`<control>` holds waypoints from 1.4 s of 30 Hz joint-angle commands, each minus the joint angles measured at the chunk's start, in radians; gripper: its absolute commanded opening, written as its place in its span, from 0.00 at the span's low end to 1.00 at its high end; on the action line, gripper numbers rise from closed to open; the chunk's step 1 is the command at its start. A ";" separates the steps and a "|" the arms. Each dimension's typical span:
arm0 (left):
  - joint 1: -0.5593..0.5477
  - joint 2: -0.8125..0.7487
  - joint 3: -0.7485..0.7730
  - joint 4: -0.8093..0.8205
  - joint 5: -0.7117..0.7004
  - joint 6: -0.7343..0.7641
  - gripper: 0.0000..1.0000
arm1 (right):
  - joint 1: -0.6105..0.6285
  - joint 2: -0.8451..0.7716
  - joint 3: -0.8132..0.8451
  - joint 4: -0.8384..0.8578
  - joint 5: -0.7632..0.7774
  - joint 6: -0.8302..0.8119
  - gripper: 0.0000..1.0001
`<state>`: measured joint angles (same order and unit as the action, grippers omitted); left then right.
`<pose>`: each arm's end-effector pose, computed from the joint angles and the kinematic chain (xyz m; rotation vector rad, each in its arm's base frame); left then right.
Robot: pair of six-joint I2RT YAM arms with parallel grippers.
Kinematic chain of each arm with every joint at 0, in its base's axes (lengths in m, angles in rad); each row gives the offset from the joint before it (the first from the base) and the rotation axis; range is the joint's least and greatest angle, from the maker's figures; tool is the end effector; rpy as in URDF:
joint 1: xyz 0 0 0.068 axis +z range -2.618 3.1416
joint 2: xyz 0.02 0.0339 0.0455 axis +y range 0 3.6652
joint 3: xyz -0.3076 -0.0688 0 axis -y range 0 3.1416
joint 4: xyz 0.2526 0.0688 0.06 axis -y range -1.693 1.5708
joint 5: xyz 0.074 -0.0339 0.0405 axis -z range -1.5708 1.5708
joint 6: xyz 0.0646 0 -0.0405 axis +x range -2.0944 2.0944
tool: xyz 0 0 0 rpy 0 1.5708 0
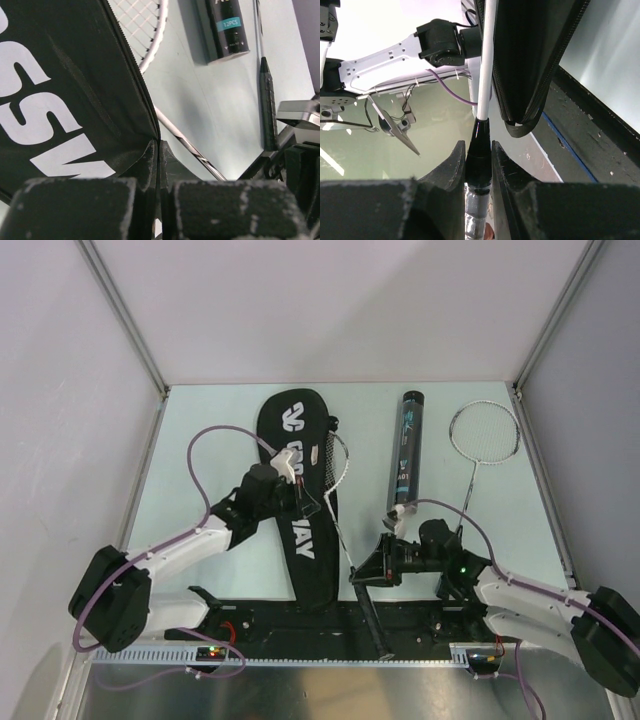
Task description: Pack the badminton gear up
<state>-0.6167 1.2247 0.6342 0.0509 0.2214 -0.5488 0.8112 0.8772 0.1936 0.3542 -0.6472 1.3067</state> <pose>0.2173 -0.1715 0.2417 0.2164 2.2270 -0.9037 0.0929 0.1544 0.1964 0.0301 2.4232 1.8560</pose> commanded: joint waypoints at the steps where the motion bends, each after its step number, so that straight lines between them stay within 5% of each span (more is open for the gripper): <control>1: 0.003 -0.040 -0.014 0.071 0.099 0.028 0.00 | 0.009 0.072 0.073 0.135 -0.065 -0.059 0.00; 18: -0.012 -0.201 -0.126 0.140 0.188 -0.182 0.00 | -0.007 0.486 0.328 0.166 0.167 -0.333 0.00; 29: -0.018 -0.318 -0.235 0.160 0.113 -0.305 0.00 | -0.024 0.701 0.391 0.308 0.309 -0.281 0.00; 42: -0.018 -0.335 -0.251 0.173 0.063 -0.392 0.00 | 0.044 0.841 0.504 0.275 0.528 -0.330 0.00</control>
<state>-0.6231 0.9142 0.3897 0.1719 0.2367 -0.8757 0.8436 1.6825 0.6449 0.5575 -0.3252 0.9924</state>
